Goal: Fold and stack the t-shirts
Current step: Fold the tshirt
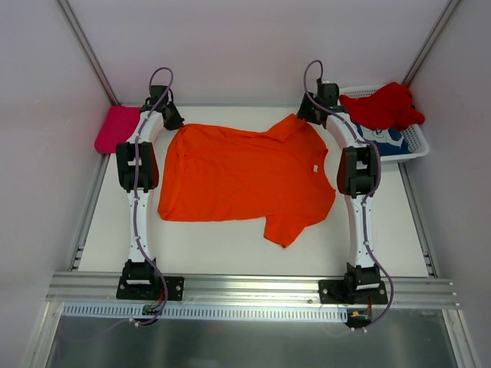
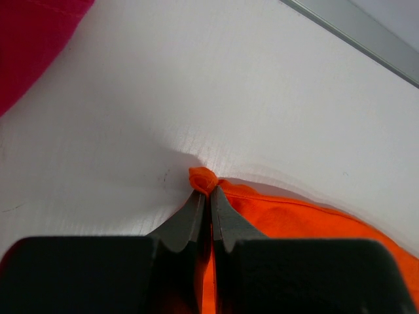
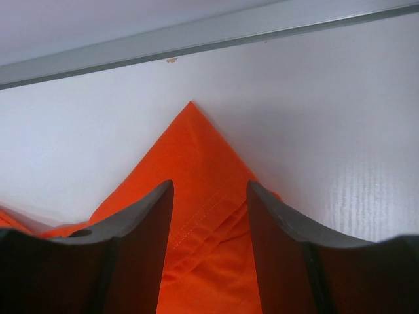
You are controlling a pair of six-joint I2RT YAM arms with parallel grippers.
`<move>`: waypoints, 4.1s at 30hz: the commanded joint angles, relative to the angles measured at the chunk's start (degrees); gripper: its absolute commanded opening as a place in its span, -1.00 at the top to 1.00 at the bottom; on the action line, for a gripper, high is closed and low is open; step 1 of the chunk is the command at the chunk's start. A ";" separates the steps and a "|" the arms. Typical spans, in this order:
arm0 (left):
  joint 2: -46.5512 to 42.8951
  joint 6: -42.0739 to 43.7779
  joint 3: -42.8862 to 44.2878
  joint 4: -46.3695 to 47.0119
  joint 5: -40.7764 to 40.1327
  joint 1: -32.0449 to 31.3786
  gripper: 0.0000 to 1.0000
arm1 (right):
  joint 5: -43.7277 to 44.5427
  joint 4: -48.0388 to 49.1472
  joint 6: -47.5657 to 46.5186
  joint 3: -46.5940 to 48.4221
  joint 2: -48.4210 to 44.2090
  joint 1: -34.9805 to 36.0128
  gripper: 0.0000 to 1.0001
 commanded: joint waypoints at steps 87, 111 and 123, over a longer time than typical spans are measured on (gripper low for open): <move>-9.09 3.63 -5.69 -3.15 -3.32 -3.32 1.00 | -4.85 4.30 3.85 -7.84 -8.18 -1.68 1.00; -24.82 6.88 -18.16 -2.44 -9.56 -3.41 1.00 | -2.39 6.76 0.51 -20.94 -22.59 -0.37 0.99; -33.87 6.44 -30.38 0.02 -12.28 -2.01 1.00 | -0.46 9.40 -1.24 -31.31 -31.64 -0.28 0.99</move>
